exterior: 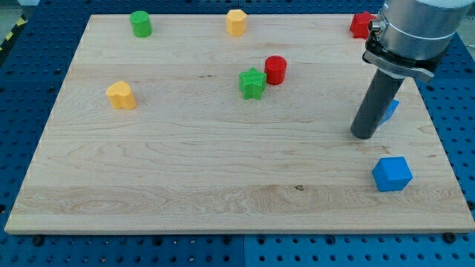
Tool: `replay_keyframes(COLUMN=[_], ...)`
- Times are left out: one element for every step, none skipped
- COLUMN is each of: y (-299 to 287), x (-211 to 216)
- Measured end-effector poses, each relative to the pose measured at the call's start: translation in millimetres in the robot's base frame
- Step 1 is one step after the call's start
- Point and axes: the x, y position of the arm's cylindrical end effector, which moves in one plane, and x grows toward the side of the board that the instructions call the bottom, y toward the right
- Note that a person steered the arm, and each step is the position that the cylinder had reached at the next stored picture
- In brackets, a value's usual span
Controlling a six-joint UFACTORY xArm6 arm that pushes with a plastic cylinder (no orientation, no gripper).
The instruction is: Move the blue triangle slightly up
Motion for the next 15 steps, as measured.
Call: replay_keyframes(y=[0,9,16,19,22,28,41,45,50,56,65,76,84,87,87], x=[-5,-16,-18,-18,-18,-18,-18,-18,-18,-16,-13,-13,-13,-13,-19])
